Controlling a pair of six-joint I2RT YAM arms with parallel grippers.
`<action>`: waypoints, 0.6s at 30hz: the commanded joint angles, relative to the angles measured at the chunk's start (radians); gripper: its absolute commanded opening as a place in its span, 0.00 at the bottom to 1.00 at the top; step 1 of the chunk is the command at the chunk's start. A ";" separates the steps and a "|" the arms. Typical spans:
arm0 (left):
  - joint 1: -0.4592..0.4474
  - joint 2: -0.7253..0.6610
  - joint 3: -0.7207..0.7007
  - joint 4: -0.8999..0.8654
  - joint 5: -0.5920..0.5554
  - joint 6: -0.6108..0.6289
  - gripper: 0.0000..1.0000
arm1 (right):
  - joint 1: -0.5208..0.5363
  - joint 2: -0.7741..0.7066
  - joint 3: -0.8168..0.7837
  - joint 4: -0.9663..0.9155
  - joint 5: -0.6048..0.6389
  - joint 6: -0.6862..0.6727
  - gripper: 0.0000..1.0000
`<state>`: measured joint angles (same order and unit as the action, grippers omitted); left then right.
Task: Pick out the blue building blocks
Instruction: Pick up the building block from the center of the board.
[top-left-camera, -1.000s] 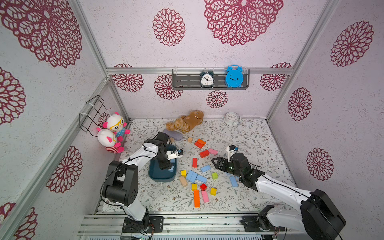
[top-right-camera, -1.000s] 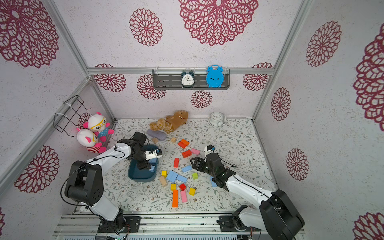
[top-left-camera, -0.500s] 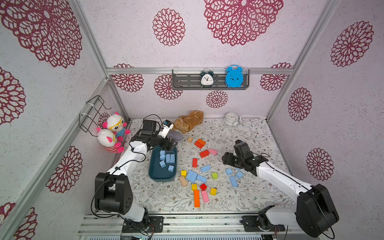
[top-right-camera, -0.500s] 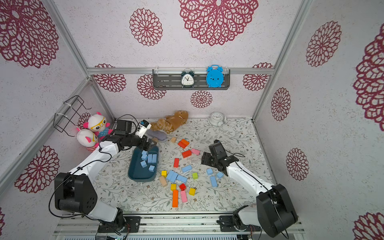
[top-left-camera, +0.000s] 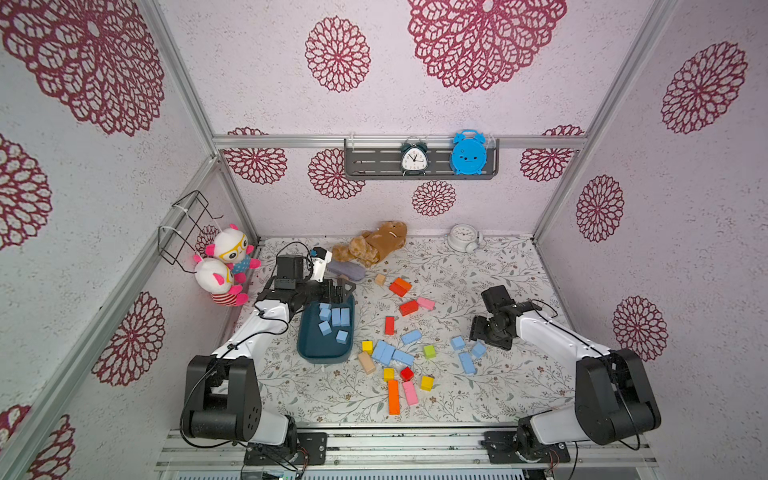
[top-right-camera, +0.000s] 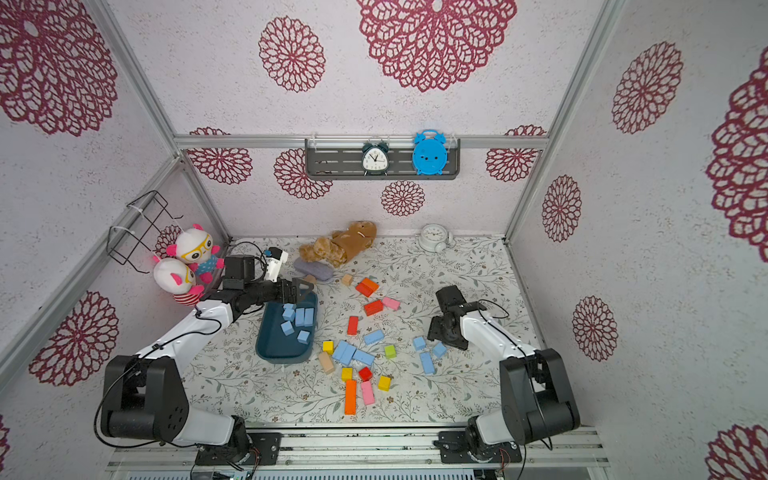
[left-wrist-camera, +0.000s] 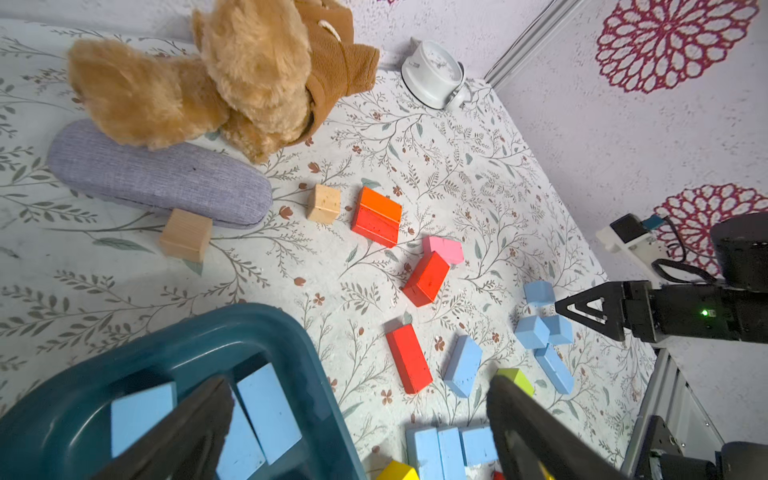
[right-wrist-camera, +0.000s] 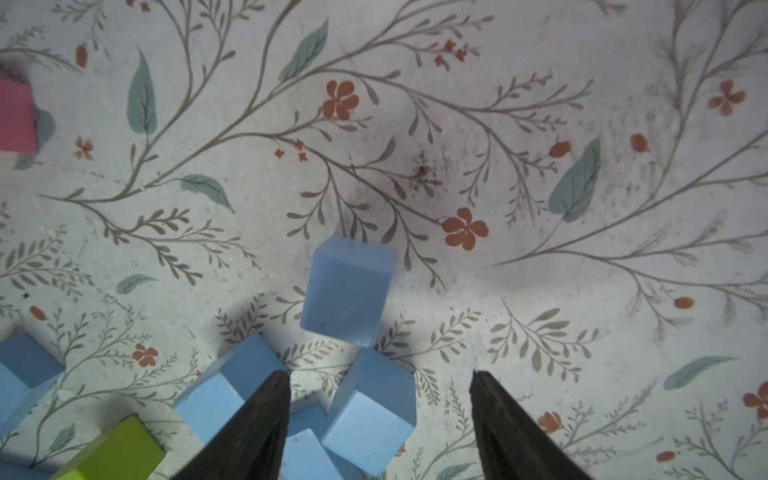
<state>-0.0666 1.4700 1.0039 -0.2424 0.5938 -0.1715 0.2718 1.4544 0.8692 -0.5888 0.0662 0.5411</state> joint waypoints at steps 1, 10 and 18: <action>0.013 -0.011 0.000 0.039 0.021 -0.024 0.99 | -0.007 0.043 0.064 0.005 -0.020 -0.012 0.70; 0.036 0.010 0.011 0.025 0.032 -0.036 0.99 | -0.007 0.180 0.131 -0.036 0.022 -0.014 0.58; 0.036 0.045 0.016 0.014 0.035 -0.045 0.98 | -0.007 0.218 0.119 0.033 0.028 0.000 0.36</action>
<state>-0.0364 1.4971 1.0039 -0.2375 0.6167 -0.2104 0.2687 1.6592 0.9829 -0.5713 0.0746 0.5369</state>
